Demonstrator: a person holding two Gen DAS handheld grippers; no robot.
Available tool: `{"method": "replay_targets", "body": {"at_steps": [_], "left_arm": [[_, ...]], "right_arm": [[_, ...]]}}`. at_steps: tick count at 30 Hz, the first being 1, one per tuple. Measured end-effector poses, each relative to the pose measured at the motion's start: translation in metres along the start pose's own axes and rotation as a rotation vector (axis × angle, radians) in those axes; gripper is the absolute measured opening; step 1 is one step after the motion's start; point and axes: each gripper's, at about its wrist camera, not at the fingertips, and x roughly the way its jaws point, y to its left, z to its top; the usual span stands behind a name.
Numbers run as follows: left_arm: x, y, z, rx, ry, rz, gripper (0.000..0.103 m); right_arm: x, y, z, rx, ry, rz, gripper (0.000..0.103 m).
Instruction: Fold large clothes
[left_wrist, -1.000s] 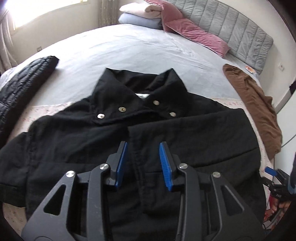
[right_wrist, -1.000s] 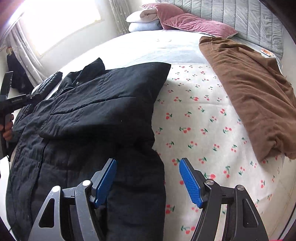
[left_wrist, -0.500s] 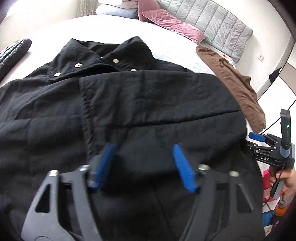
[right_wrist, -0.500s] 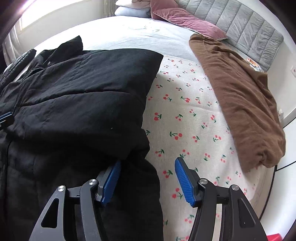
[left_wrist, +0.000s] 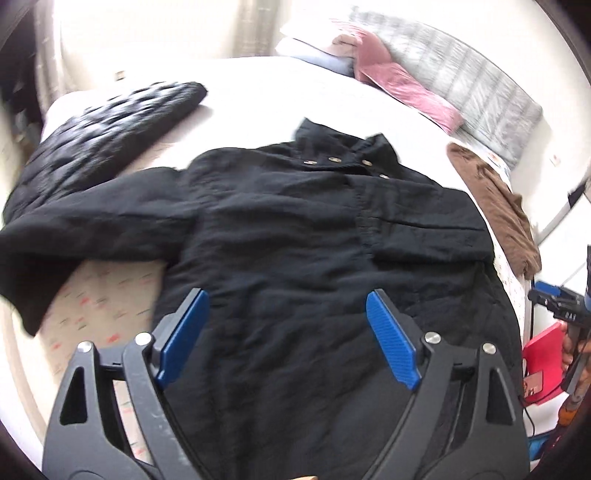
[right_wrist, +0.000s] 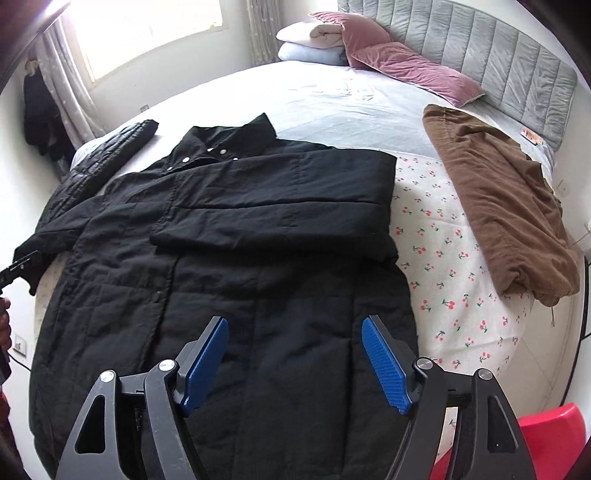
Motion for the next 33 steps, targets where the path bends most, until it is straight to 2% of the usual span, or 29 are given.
{"method": "replay_targets", "body": {"at_steps": [7, 12, 17, 21, 23, 26, 28, 29, 30, 31, 33], "left_arm": [[-0.058, 0.142, -0.019, -0.292, -0.071, 0.074, 0.088], [-0.082, 0.233, -0.031, -0.494, -0.12, 0.117, 0.088], [-0.078, 0.309, -0.035, -0.766, -0.154, 0.029, 0.088], [-0.051, 0.34, -0.024, -0.915, -0.164, -0.053, 0.087], [-0.033, 0.352, -0.016, -0.987, -0.149, -0.07, 0.084], [-0.01, 0.362, -0.006, -1.077, -0.127, -0.012, 0.059], [0.0, 0.365, 0.002, -1.092, -0.13, 0.014, 0.02], [0.004, 0.363, 0.006, -1.092, -0.127, 0.007, 0.012], [0.002, 0.36, 0.012, -1.074, -0.137, 0.003, 0.009], [-0.007, 0.351, 0.021, -1.023, -0.185, -0.004, 0.008], [-0.032, 0.33, 0.043, -0.867, -0.308, -0.074, 0.008]], "right_arm": [[0.0, 0.044, -0.014, -0.055, 0.015, 0.053, 0.076], [0.01, 0.072, -0.02, -0.093, 0.026, 0.07, 0.076], [0.025, 0.103, -0.019, -0.148, 0.054, 0.07, 0.076], [0.04, 0.128, -0.011, -0.19, 0.077, 0.053, 0.076], [0.047, 0.14, -0.007, -0.203, 0.084, 0.055, 0.076], [0.055, 0.157, -0.004, -0.235, 0.092, 0.054, 0.076], [0.059, 0.169, -0.003, -0.264, 0.098, 0.049, 0.076], [0.06, 0.174, -0.003, -0.276, 0.097, 0.047, 0.076], [0.061, 0.178, -0.003, -0.285, 0.096, 0.046, 0.076], [0.062, 0.183, -0.003, -0.292, 0.093, 0.045, 0.076], [0.066, 0.189, -0.002, -0.296, 0.093, 0.048, 0.076]]}}
